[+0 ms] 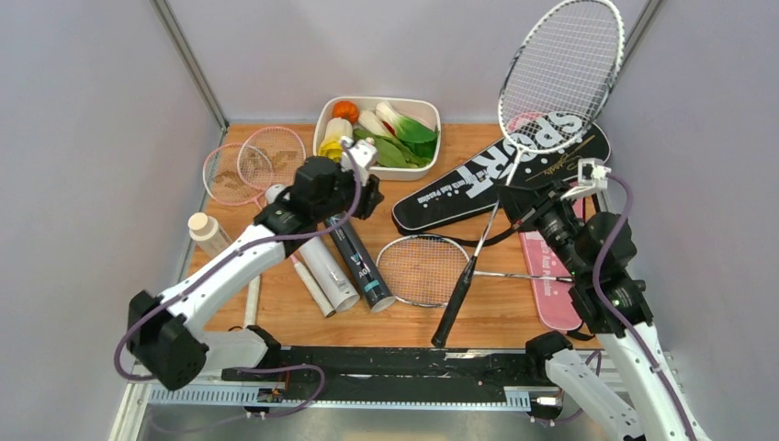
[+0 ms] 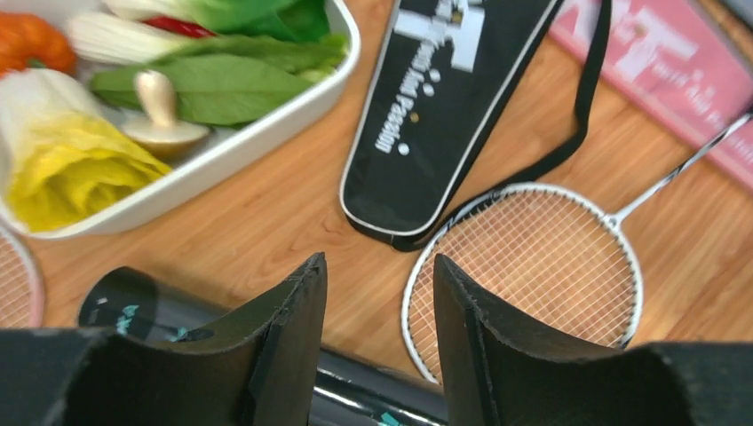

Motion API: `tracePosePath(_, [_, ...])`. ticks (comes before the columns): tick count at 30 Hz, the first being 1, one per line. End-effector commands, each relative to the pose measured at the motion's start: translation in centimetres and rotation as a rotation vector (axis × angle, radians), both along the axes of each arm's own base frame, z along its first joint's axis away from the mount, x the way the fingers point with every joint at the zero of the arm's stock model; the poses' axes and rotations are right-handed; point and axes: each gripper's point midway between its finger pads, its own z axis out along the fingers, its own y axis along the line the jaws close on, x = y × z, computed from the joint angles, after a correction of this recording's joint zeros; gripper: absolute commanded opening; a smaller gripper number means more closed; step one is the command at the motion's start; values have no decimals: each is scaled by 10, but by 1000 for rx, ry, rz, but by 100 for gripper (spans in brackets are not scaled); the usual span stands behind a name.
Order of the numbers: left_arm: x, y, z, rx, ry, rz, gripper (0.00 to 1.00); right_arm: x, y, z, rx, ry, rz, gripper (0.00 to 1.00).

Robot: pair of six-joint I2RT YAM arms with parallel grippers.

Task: Pack up the badminton gear
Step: Pick up the racket from the center of the board.

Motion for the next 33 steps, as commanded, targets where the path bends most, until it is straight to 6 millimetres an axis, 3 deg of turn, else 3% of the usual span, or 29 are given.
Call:
tracePosePath(1, [20, -33, -20, 157, -71, -33, 54, -23, -30, 19, -8, -48, -107, 0])
tracePosePath(2, [20, -49, -40, 200, -43, -69, 54, -29, -32, 21, -6, -54, -111, 0])
tracePosePath(3, [22, -62, -38, 224, -64, -79, 54, -34, -34, 23, -4, -59, -109, 0])
tracePosePath(5, [30, -89, -75, 308, -27, -114, 54, -42, -44, 30, 7, -72, -146, 0])
tracePosePath(6, [35, -101, -71, 308, -40, -122, 54, -46, -48, 34, 11, -79, -158, 0])
tracePosePath(7, [35, -114, -97, 352, -10, -152, 54, -51, -52, 39, 18, -87, -167, 0])
tracePosePath(8, [39, -126, -92, 343, -19, -164, 53, -55, -56, 43, 23, -96, -179, 0])
tracePosePath(9, [39, -137, -117, 380, 13, -187, 51, -60, -59, 47, 25, -105, -188, 0])
tracePosePath(10, [43, -147, -112, 373, 5, -197, 50, -64, -63, 53, 26, -119, -199, 0])
tracePosePath(11, [44, -156, -132, 401, 27, -216, 49, -68, -66, 56, 24, -125, -207, 0])
tracePosePath(12, [47, -166, -129, 392, 18, -225, 49, -71, -68, 60, 20, -130, -214, 0])
tracePosePath(13, [47, -172, -146, 414, 35, -240, 48, -73, -70, 62, 14, -133, -220, 0])
tracePosePath(14, [51, -180, -144, 404, 22, -247, 48, -74, -72, 63, 10, -135, -223, 0])
tracePosePath(15, [51, -185, -160, 426, 38, -260, 48, -76, -73, 65, 9, -139, -225, 0])
tracePosePath(16, [55, -192, -157, 422, 28, -263, 48, -78, -74, 67, 11, -146, -225, 0])
tracePosePath(17, [55, -196, -172, 442, 44, -273, 48, -80, -74, 68, 13, -150, -225, 0])
tracePosePath(18, [58, -203, -168, 437, 39, -276, 48, -81, -75, 69, 14, -154, -227, 0])
tracePosePath(19, [57, -206, -181, 452, 53, -284, 48, -82, -75, 71, 13, -159, -227, 0])
tracePosePath(20, [59, -211, -179, 448, 48, -287, 48, -83, -76, 72, 12, -166, -229, 0])
tracePosePath(23, [60, -218, -199, 474, 70, -289, 46, -86, -79, 75, 11, -176, -236, 0])
tracePosePath(33, [66, -224, -228, 506, 98, -275, 40, -97, -83, 82, 32, -202, -237, 0])
